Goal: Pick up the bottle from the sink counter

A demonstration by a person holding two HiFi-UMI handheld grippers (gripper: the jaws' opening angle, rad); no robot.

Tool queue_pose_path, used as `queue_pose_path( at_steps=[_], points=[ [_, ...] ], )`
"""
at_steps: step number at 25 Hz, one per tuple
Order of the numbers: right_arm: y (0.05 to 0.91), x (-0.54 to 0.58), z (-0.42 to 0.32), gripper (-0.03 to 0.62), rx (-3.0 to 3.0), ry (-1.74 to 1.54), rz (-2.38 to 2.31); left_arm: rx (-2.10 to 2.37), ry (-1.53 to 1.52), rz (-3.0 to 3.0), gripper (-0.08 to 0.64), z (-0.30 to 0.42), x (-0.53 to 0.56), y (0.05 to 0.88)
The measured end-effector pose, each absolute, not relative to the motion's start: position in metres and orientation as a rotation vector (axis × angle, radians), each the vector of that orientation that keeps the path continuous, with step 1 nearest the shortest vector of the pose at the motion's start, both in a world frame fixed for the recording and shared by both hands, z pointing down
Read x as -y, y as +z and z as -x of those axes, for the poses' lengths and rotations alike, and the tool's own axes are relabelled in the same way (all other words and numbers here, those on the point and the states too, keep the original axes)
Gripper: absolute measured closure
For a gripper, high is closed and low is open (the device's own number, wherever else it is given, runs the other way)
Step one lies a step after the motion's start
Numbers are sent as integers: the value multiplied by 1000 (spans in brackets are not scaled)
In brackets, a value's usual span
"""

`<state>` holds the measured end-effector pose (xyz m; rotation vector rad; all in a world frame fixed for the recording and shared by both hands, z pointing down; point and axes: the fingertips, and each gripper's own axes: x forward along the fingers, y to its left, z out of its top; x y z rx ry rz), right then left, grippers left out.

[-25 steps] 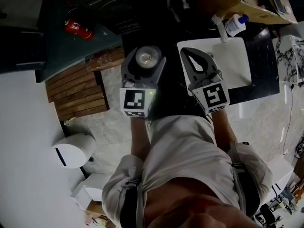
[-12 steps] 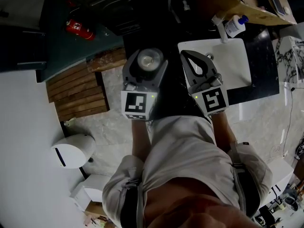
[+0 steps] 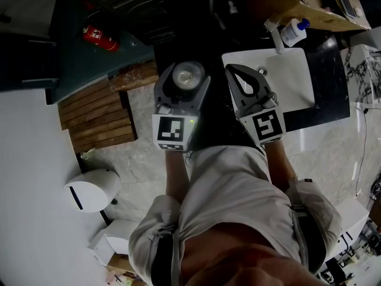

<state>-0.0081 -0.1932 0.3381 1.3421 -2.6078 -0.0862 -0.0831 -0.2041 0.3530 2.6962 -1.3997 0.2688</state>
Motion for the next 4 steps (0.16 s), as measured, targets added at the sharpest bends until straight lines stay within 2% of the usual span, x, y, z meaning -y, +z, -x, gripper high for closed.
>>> queue_pose_path(
  at_steps=[4],
  points=[
    [341, 195, 6, 601, 2597, -37, -1355, 1398, 274, -2693, 230, 81, 206, 356]
  ],
)
